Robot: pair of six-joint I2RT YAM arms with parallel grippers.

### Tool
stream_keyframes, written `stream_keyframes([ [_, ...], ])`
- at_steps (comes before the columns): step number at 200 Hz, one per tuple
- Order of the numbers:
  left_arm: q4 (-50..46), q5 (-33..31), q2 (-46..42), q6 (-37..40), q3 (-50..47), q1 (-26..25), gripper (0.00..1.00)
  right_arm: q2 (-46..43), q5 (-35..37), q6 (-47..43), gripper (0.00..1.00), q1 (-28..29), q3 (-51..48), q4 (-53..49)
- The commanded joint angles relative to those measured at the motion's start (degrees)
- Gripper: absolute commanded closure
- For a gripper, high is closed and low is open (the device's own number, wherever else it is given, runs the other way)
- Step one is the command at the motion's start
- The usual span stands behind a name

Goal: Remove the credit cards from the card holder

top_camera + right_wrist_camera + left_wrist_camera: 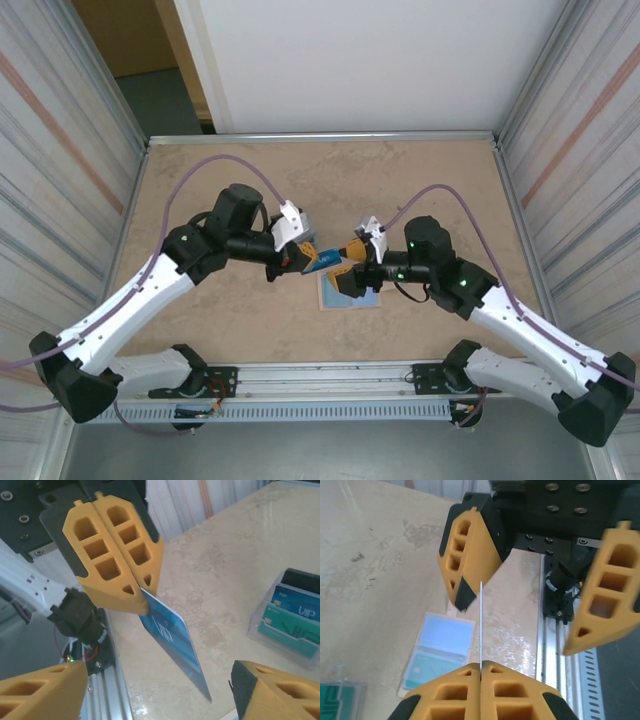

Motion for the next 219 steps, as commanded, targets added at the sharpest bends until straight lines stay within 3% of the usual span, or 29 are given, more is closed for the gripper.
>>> stream_keyframes([
  [1, 2.19, -3.03, -2.56, 1.03, -1.61, 1.36, 1.0, -2.93, 5.59, -0.39, 0.1, -0.15, -1.73, 0.56],
  [19, 3.03, -4.55, -3.42, 0.37, -3.01, 3.28, 1.0, -4.88, 8.95, -0.17, 0.0, -0.46, -2.38, -0.07],
  [84, 9.69, -9.13, -2.19, -1.3, -7.62, 12.59, 1.0, -9.86, 21.88, 2.8, 0.01, -2.78, -4.21, -1.79],
  [219, 25.68, -10.99, 12.35, 4.03, -10.82, 17.71, 1.0, -8.21, 27.39, 9.29, 0.01, -7.97, -7.76, -0.5],
])
